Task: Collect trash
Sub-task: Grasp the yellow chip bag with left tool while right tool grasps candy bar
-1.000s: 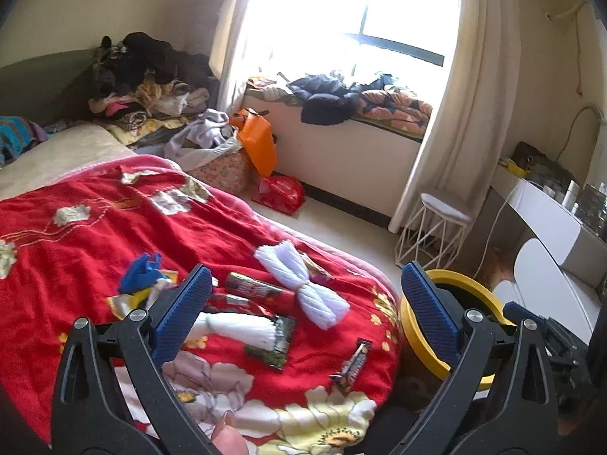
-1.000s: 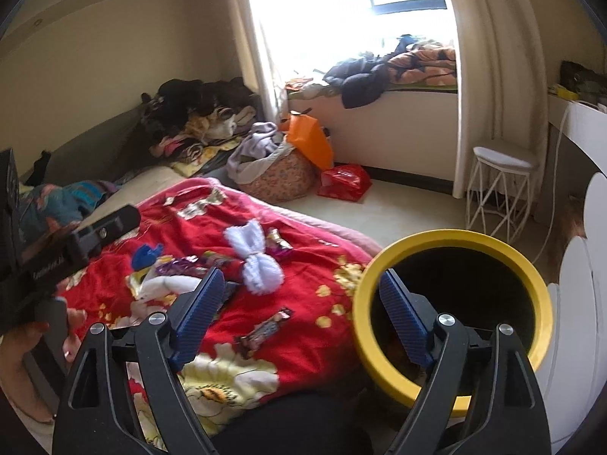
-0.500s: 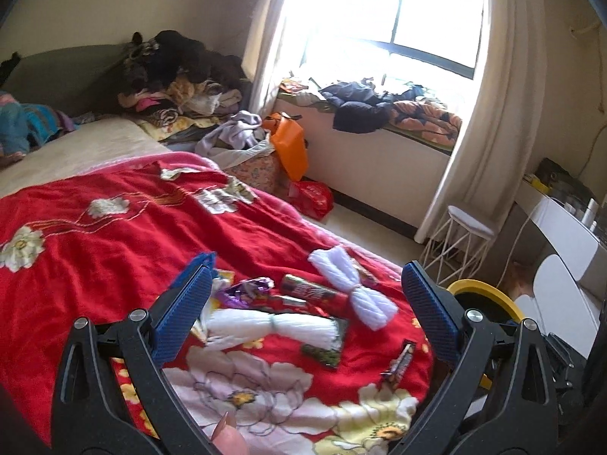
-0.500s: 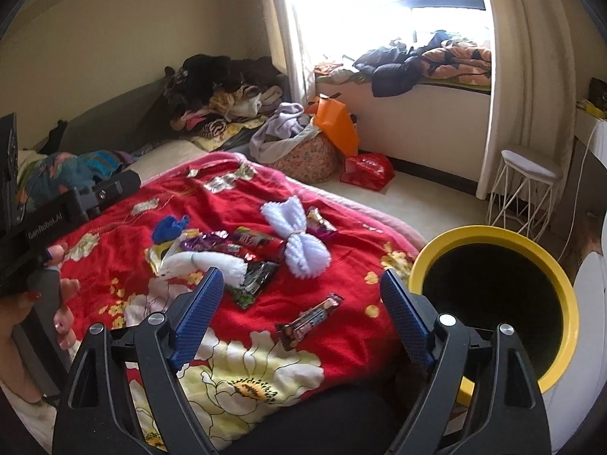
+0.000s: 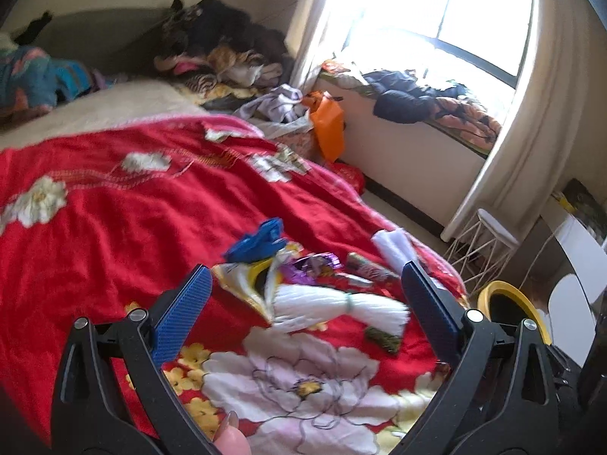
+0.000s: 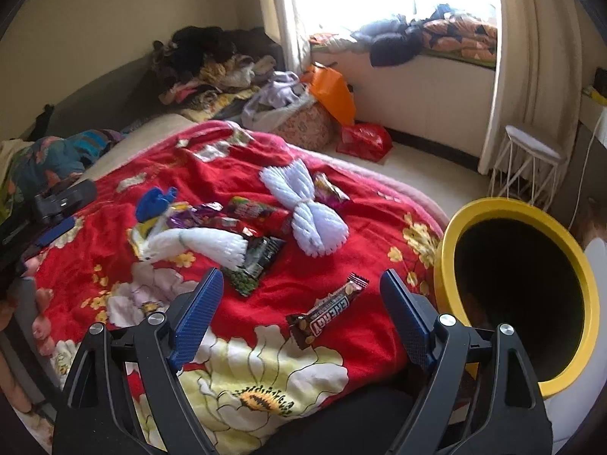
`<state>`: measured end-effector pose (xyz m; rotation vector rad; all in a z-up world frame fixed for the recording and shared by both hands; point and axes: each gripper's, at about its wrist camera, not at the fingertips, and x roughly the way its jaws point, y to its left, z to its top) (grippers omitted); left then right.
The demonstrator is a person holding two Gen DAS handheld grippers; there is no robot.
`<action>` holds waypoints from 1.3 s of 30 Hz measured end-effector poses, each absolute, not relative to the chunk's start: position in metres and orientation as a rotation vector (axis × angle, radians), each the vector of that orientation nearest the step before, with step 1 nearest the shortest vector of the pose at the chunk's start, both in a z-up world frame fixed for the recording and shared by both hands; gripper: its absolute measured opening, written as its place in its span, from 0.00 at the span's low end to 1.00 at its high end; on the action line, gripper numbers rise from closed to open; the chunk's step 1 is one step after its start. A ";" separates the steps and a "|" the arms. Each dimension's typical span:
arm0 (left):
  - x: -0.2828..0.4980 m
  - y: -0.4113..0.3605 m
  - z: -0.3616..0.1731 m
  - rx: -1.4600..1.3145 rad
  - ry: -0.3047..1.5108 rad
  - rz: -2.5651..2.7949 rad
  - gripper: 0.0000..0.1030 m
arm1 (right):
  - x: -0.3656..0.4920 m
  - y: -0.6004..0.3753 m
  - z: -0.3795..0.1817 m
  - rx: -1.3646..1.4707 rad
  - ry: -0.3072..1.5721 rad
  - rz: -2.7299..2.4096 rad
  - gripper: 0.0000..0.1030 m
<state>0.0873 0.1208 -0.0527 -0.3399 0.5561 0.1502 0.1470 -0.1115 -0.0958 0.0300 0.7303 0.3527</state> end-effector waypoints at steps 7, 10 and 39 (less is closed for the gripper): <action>0.091 0.153 -0.077 -0.435 0.607 0.208 0.88 | 0.169 -0.111 -0.121 0.067 0.830 0.298 0.79; 0.096 0.165 -0.090 -0.469 0.639 0.221 0.80 | 0.179 -0.113 -0.131 0.100 0.875 0.275 0.79; 0.134 0.166 -0.119 -0.587 0.730 0.136 0.12 | 0.177 -0.093 -0.144 0.112 0.929 0.406 0.15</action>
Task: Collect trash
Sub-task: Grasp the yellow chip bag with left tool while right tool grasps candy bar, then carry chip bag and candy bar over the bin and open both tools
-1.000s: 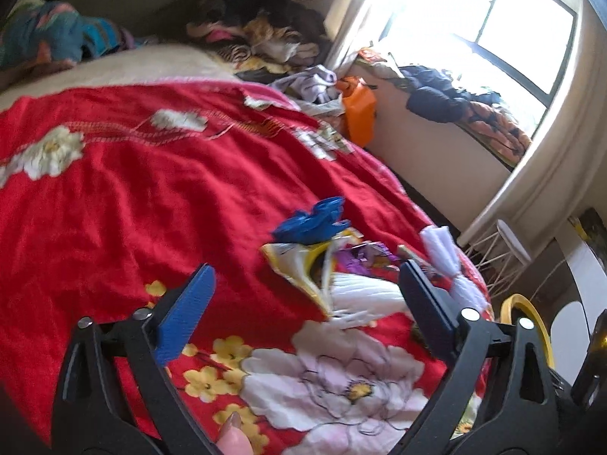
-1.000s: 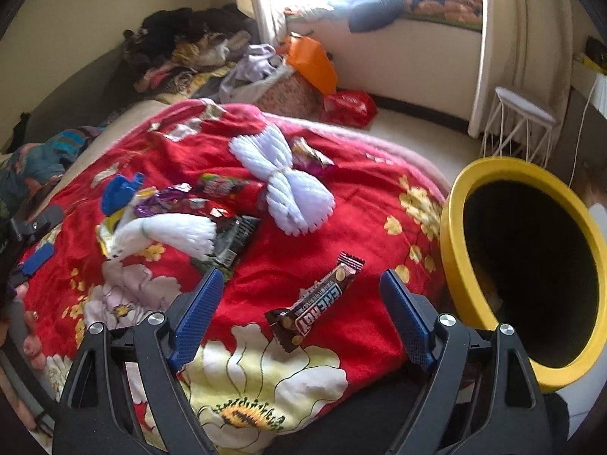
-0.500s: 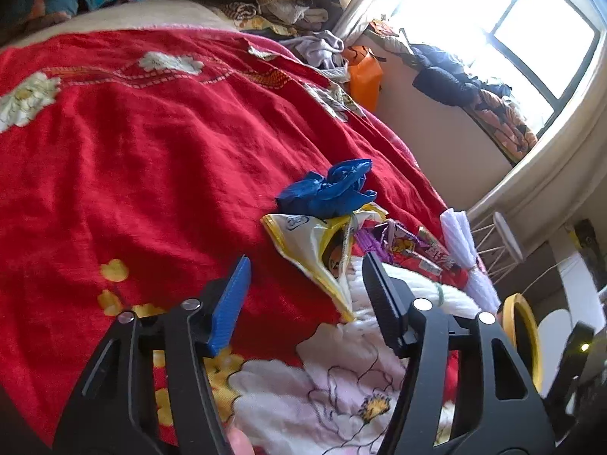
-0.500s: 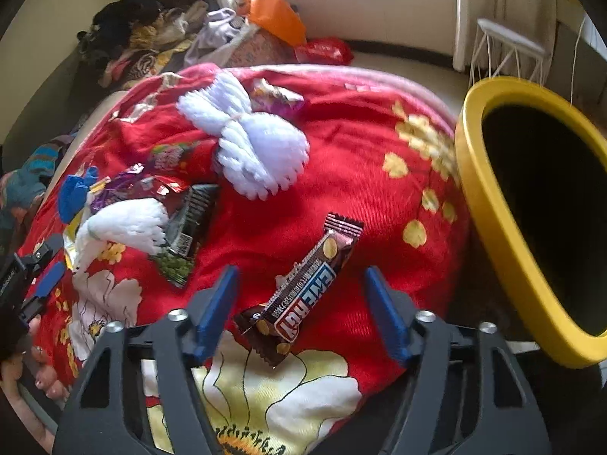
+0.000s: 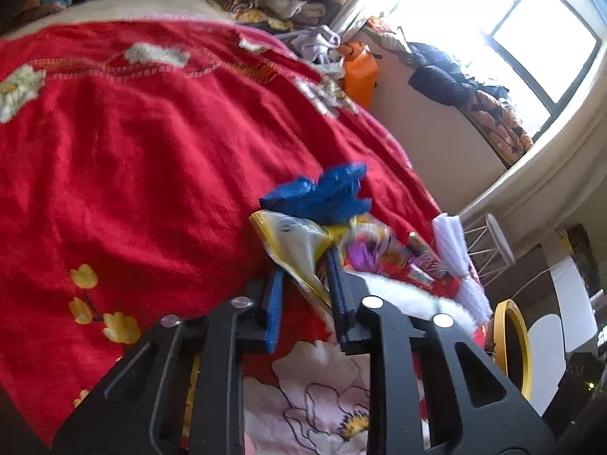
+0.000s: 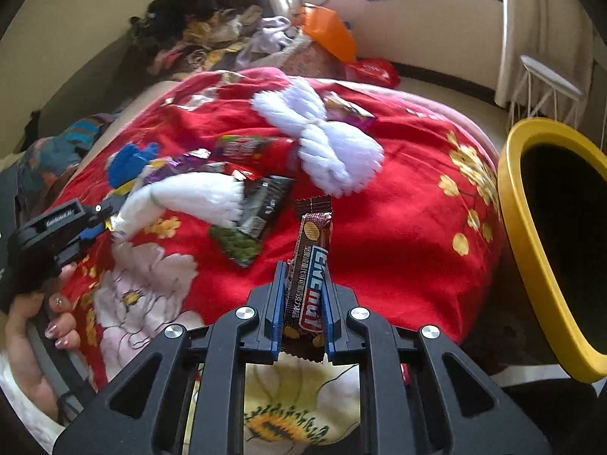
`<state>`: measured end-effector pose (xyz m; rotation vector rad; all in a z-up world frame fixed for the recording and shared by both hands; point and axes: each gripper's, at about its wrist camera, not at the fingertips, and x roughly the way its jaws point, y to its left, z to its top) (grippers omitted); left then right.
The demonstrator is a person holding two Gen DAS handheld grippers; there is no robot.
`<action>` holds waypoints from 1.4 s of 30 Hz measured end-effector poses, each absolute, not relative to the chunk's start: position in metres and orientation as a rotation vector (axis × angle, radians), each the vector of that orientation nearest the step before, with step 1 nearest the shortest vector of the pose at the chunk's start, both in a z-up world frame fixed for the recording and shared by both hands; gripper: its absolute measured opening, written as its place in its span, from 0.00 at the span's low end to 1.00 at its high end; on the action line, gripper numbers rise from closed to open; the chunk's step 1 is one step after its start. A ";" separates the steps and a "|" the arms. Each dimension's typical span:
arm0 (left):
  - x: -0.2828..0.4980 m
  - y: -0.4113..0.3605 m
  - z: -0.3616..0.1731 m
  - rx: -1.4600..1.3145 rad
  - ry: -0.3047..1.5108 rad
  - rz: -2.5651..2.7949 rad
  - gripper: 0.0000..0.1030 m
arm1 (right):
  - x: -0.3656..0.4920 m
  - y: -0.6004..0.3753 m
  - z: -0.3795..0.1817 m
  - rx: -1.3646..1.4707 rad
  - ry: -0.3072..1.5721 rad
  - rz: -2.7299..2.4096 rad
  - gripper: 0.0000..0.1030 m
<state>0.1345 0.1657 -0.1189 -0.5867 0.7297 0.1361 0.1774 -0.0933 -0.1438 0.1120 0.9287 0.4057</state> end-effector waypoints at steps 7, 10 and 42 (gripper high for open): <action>0.121 0.146 -0.088 -0.505 0.674 0.074 0.11 | 0.163 -0.092 -0.130 0.092 0.878 0.433 0.15; 0.114 0.141 -0.078 -0.490 0.653 0.058 0.11 | 0.158 -0.095 -0.122 0.105 0.854 0.445 0.15; 0.090 0.069 -0.018 -0.310 0.568 -0.085 0.10 | 0.137 -0.150 -0.048 0.192 0.632 0.502 0.15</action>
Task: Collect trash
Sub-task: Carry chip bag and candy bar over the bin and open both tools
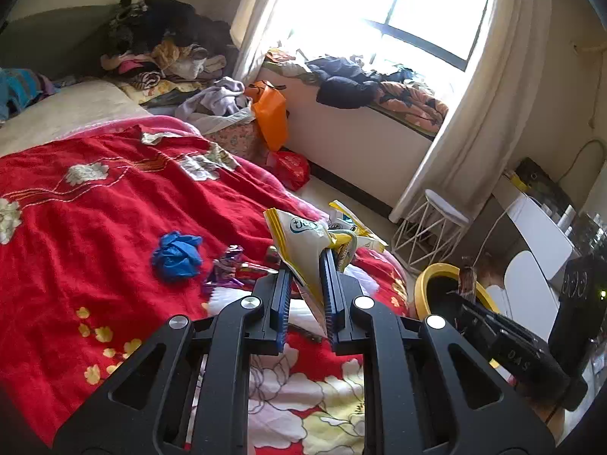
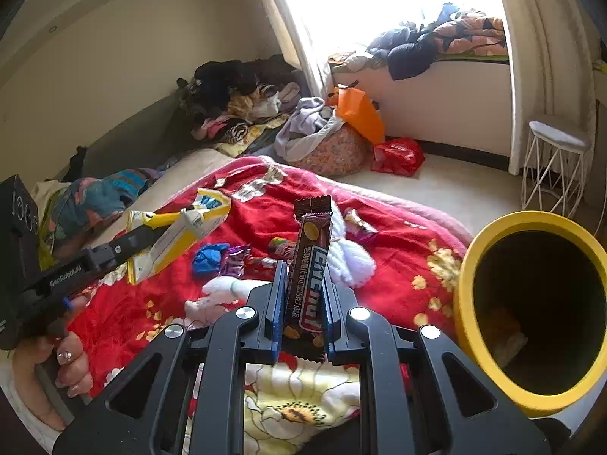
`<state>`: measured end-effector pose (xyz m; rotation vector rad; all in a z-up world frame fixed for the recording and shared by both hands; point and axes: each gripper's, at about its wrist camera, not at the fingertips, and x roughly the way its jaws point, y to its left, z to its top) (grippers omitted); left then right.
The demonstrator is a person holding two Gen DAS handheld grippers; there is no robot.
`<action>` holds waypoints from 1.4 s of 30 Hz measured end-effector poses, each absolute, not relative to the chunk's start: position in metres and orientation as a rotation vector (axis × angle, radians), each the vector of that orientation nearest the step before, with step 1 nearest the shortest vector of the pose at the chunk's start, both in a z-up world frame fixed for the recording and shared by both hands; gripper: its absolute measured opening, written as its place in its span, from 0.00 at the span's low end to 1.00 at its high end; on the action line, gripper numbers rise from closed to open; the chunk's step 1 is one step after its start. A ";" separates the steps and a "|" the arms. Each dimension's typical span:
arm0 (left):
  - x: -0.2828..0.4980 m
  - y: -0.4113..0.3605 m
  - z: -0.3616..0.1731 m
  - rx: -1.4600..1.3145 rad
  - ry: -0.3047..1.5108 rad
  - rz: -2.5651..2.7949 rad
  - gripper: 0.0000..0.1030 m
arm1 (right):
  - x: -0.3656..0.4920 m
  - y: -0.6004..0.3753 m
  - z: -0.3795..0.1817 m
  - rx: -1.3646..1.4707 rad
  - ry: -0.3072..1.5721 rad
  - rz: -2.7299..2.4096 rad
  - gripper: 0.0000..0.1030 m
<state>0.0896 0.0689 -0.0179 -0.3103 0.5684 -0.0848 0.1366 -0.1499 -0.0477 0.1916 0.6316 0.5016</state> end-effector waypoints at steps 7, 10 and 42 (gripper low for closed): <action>0.092 0.052 -0.016 -0.283 0.572 -0.124 0.10 | 0.138 -0.171 -0.044 0.214 0.620 0.461 0.15; 0.093 0.044 -0.015 -0.278 0.574 -0.143 0.10 | 0.140 -0.182 -0.043 0.227 0.617 0.439 0.15; 0.107 -0.038 -0.026 -0.189 0.618 -0.291 0.10 | 0.152 -0.272 -0.050 0.302 0.600 0.201 0.15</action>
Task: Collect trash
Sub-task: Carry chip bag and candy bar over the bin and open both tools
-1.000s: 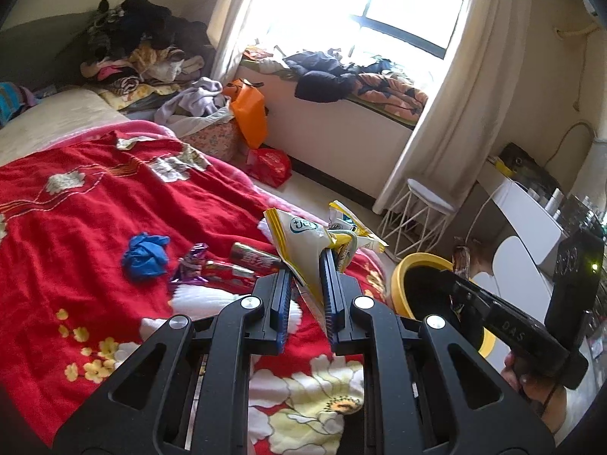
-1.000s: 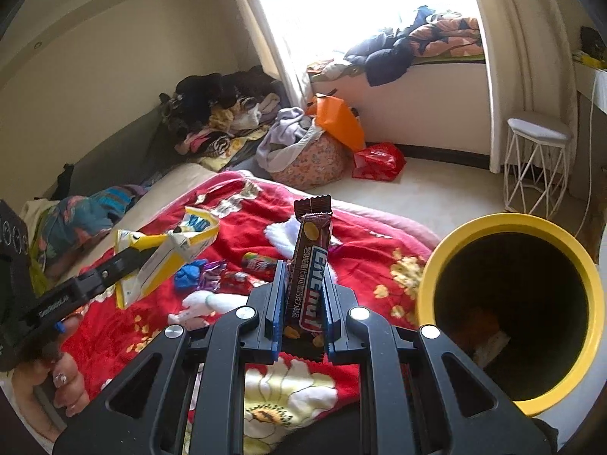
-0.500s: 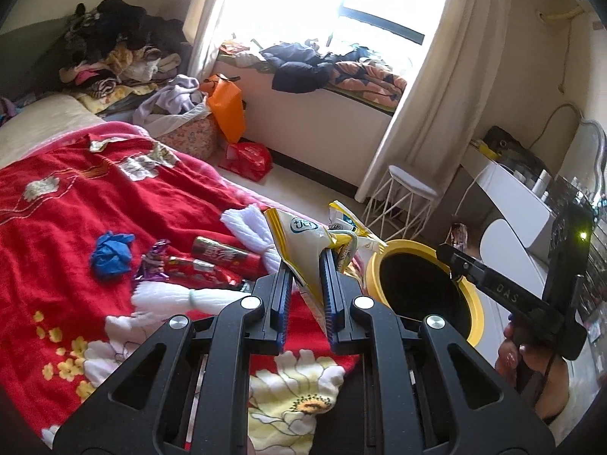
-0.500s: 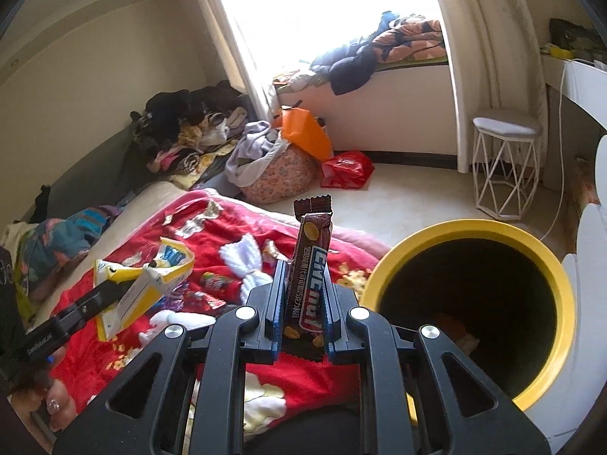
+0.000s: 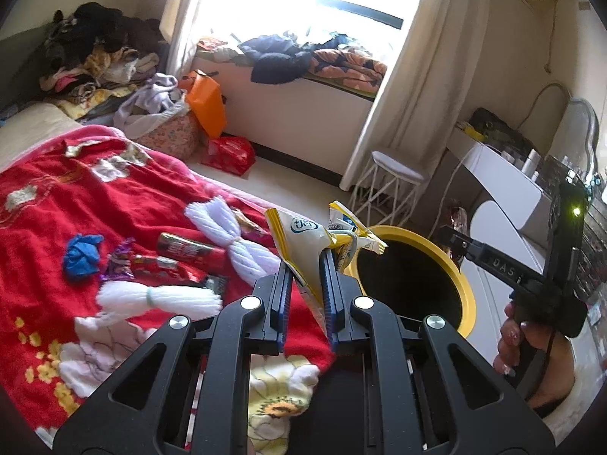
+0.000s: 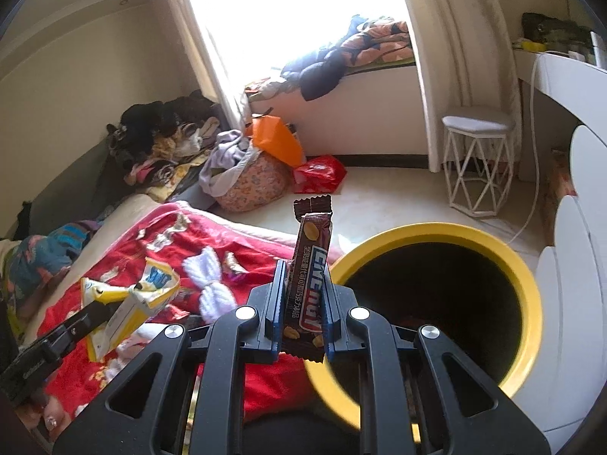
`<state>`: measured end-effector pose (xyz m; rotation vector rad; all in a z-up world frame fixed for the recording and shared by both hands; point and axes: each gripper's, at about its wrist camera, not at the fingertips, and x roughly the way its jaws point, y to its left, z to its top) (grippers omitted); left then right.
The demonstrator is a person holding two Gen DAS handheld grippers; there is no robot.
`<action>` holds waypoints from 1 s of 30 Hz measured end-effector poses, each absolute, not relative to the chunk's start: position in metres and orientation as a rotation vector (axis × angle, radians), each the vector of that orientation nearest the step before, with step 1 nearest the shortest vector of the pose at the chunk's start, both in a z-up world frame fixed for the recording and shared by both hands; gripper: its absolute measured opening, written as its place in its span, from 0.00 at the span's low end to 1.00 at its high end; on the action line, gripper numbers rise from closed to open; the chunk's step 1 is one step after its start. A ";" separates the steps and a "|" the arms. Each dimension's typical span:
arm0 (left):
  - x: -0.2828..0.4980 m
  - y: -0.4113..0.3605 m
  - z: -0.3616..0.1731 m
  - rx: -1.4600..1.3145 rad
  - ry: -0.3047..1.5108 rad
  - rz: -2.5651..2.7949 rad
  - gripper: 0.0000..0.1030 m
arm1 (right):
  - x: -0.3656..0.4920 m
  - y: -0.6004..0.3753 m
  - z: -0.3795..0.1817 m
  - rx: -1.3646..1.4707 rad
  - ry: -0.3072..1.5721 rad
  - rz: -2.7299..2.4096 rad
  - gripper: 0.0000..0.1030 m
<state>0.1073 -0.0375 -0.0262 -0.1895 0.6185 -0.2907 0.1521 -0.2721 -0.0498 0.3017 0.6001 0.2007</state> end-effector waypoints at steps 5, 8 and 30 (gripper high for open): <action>0.115 -0.053 -0.032 -0.181 0.637 -0.313 0.10 | 0.156 -0.287 -0.056 0.313 0.611 0.168 0.15; 0.120 -0.063 -0.034 -0.176 0.637 -0.324 0.10 | 0.156 -0.292 -0.057 0.329 0.613 0.154 0.15; 0.145 -0.136 -0.065 -0.066 0.725 -0.410 0.10 | 0.169 -0.350 -0.077 0.397 0.648 0.065 0.15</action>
